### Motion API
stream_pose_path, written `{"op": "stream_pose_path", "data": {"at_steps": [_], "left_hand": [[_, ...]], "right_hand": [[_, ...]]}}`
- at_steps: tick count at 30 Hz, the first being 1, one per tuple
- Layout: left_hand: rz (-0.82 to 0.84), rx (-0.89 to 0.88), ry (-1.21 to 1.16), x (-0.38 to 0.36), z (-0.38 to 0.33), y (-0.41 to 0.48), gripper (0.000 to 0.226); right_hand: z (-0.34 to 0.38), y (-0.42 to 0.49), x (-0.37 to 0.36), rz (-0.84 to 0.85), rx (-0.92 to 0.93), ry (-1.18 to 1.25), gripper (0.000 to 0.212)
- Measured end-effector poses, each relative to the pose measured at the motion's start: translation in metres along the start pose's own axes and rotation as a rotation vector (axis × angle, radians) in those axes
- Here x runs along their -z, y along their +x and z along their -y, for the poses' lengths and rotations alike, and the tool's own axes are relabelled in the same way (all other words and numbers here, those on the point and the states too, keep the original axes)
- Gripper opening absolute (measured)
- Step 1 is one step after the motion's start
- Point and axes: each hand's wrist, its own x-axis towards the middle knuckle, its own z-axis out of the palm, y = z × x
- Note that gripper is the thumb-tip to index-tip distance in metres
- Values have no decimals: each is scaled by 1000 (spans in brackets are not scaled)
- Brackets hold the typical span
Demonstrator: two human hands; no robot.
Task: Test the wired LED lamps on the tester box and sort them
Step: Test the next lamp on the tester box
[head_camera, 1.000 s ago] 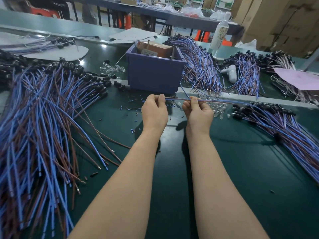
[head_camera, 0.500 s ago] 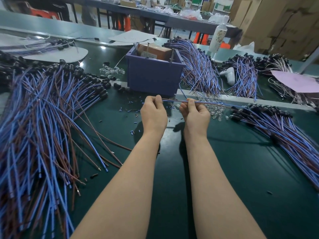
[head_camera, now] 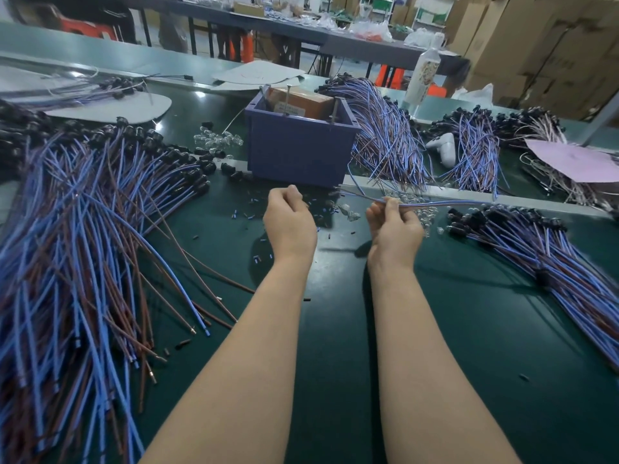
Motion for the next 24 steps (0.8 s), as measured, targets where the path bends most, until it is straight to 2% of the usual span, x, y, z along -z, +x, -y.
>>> {"op": "stream_pose_path", "data": {"at_steps": [3,6,12,16,18,21,24], "left_hand": [[3,-16,-24,-1,-2,-2,9],[-3,-54,33,-1,-2,-2,24],[113,-109,43,-4,-6,-8,18],[276,-130,69,-9,-9,-13,23],[284,-157,88,-14,-10,-15,21],[236,-94,-43,-15,-10,-11,18],[177,36,-257,-10,-12,-5,14]], "right_hand": [[-3,-2,-2,18,-6,-20,25],[-3,0,-2,11,-17,-38,24],[-3,-2,-4,38,-49,-64,22],[-6,-10,-11,173,-163,61,21],[-8,-15,-13,281,-208,69,18],[-10,-22,-17,351,-142,-125,19],[-11,-29,-20,394,81,-489,31]]}}
